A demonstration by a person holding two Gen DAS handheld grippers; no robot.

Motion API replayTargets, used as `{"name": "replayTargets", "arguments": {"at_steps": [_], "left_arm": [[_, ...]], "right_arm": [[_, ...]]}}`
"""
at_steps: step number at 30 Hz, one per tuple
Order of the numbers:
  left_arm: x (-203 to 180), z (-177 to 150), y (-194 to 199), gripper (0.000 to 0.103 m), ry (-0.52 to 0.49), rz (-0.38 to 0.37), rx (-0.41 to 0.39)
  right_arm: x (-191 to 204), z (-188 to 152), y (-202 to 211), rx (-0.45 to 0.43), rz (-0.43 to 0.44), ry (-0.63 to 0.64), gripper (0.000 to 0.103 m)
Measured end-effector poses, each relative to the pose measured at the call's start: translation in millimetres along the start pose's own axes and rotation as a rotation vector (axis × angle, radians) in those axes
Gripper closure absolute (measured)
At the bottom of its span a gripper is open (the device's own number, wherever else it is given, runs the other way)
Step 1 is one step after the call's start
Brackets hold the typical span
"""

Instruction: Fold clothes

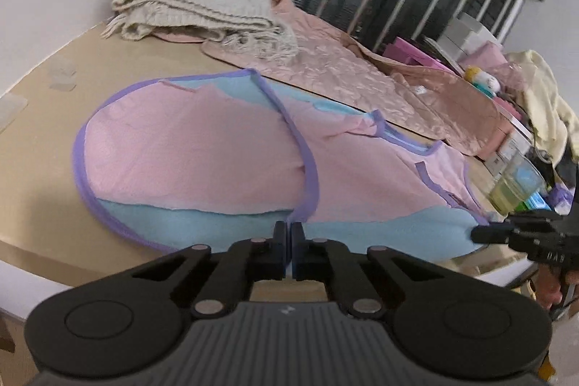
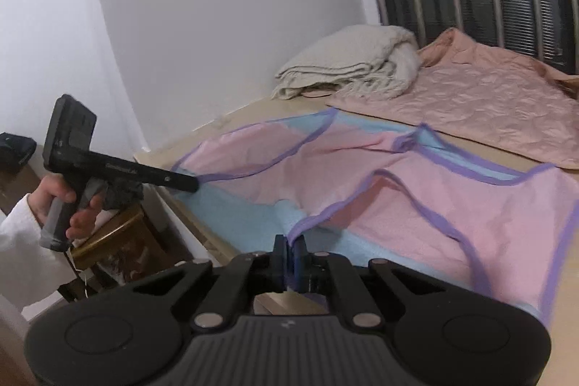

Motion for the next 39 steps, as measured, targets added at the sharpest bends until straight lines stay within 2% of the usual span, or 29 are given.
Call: {"name": "replayTargets", "arguments": {"at_steps": [4, 5, 6, 7, 9, 11, 13, 16, 17, 19, 22, 25, 28, 31, 32, 33, 34, 35, 36, 39], "left_arm": [[-11, -11, 0, 0.1, -0.047, -0.029, 0.054], [-13, -14, 1, 0.098, -0.057, -0.041, 0.071], [-13, -13, 2, 0.09, -0.053, -0.047, 0.065], [-13, -10, 4, 0.072, -0.043, -0.05, 0.049], [-10, 1, 6, 0.05, -0.017, -0.039, 0.005], [-10, 14, 1, 0.048, -0.008, -0.015, -0.032], [-11, 23, -14, 0.047, -0.014, 0.03, -0.033], [-12, 28, -43, 0.048, -0.053, 0.118, 0.011], [-13, 29, -48, 0.046, -0.085, 0.148, 0.003], [-10, 30, -52, 0.036, -0.143, 0.234, -0.012], [0, 29, -56, 0.032, -0.199, 0.301, -0.036], [10, 38, -62, 0.032, -0.183, 0.332, -0.028], [19, 49, -68, 0.032, -0.158, 0.361, -0.016], [11, 57, -62, 0.033, -0.098, 0.335, -0.014], [1, 59, -58, 0.032, -0.089, 0.302, -0.031], [-11, 60, -53, 0.032, -0.085, 0.259, -0.055], [-26, 58, -52, 0.032, -0.1, 0.218, -0.062], [-41, 54, -53, 0.031, -0.125, 0.177, -0.061], [-54, 49, -56, 0.031, -0.154, 0.151, -0.056], [-77, 35, -71, 0.031, -0.216, 0.126, -0.036]], "right_arm": [[0, -14, 9, 0.065, -0.007, 0.021, 0.1], [2, -18, 9, 0.078, -0.02, 0.039, 0.096], [3, -19, 9, 0.081, -0.025, 0.044, 0.094], [4, -20, 10, 0.083, -0.025, 0.055, 0.089], [2, -13, 15, 0.047, -0.029, 0.052, 0.057], [-9, 0, 19, -0.015, -0.043, 0.007, 0.051], [-23, 10, 17, -0.053, -0.086, -0.042, 0.051], [-60, 19, 0, -0.048, -0.236, -0.108, 0.055], [-67, 19, -2, -0.042, -0.273, -0.102, 0.056], [-82, 17, -4, -0.03, -0.347, -0.09, 0.056], [-87, 13, -8, -0.012, -0.388, -0.056, 0.056], [-81, 14, -23, -0.012, -0.365, -0.02, 0.056], [-66, 22, -43, -0.002, -0.359, 0.09, 0.058], [-57, 27, -60, 0.01, -0.379, 0.169, 0.059], [-56, 29, -65, 0.012, -0.381, 0.179, 0.059], [-56, 29, -67, 0.011, -0.359, 0.166, 0.065], [-56, 29, -68, 0.018, -0.329, 0.138, 0.075], [-57, 28, -67, 0.013, -0.307, 0.115, 0.094], [-58, 28, -63, -0.009, -0.307, 0.101, 0.1], [-59, 28, -45, -0.053, -0.321, 0.081, 0.101]]}}
Point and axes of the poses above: each gripper's, at about its wrist camera, not at the fingertips, and y roughly against the way its jaws point, x to its left, z to its top, the point moved 8 cm from there along -y, roughly the way its jaws point, and after that the axes turned 1 degree about -x, right-handed, at the moved point
